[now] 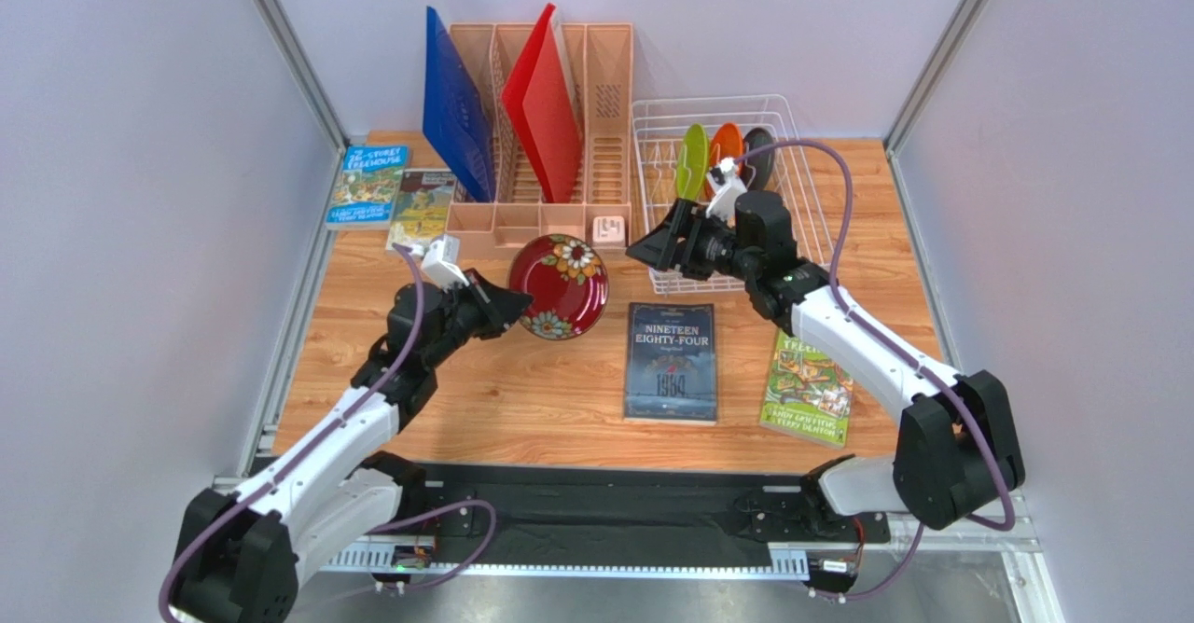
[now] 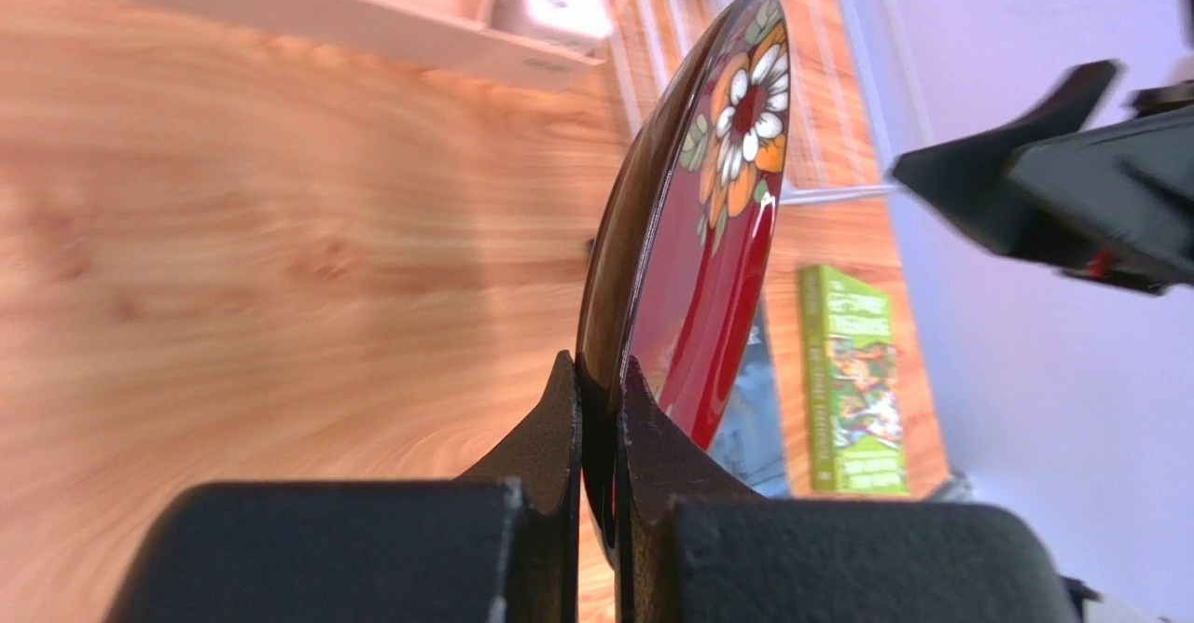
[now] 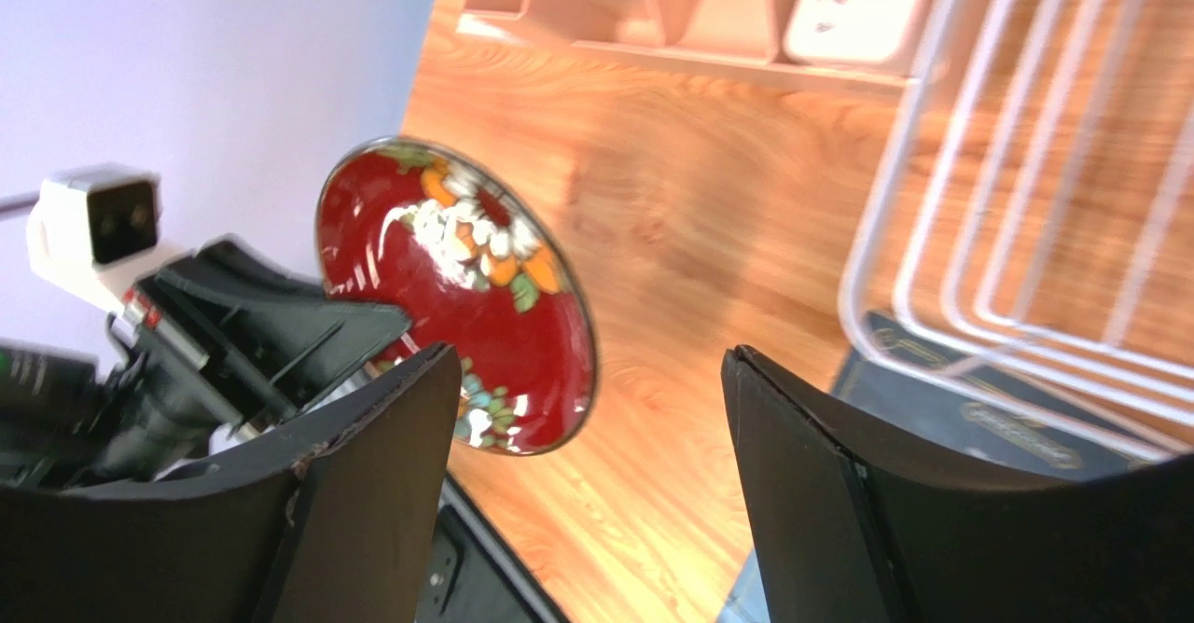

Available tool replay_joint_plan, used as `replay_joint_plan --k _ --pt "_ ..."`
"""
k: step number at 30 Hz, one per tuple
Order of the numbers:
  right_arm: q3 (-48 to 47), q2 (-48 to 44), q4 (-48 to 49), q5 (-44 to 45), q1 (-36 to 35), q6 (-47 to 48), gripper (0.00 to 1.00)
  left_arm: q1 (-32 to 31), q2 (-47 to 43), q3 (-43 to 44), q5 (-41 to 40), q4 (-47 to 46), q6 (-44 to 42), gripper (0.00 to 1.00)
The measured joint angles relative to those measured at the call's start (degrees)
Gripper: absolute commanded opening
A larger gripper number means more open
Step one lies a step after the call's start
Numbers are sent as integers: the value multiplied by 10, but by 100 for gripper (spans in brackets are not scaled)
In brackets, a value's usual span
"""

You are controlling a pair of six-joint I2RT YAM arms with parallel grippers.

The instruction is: Unload the plates from the dish rack

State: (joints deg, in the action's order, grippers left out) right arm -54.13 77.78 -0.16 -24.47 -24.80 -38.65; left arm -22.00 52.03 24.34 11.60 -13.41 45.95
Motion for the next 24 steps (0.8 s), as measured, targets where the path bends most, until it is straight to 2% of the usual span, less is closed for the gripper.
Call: replay_joint_plan --k 5,9,14,21,22,24 --pt "-44 0 -71 42 28 45 75 0 -87 -30 -67 103 -12 0" --pt "-120 3 -137 108 45 98 76 0 -149 -61 -130 193 -14 0" --pt "-213 41 -168 166 76 143 75 0 -193 -93 -200 271 -12 0" --pt "-284 135 -211 204 116 166 75 0 -175 -97 -234 272 6 0" --pt "-296 150 -217 210 120 171 75 0 -169 -97 -236 268 12 7" --pt "-315 175 -230 228 126 179 75 0 -160 -97 -238 260 18 10"
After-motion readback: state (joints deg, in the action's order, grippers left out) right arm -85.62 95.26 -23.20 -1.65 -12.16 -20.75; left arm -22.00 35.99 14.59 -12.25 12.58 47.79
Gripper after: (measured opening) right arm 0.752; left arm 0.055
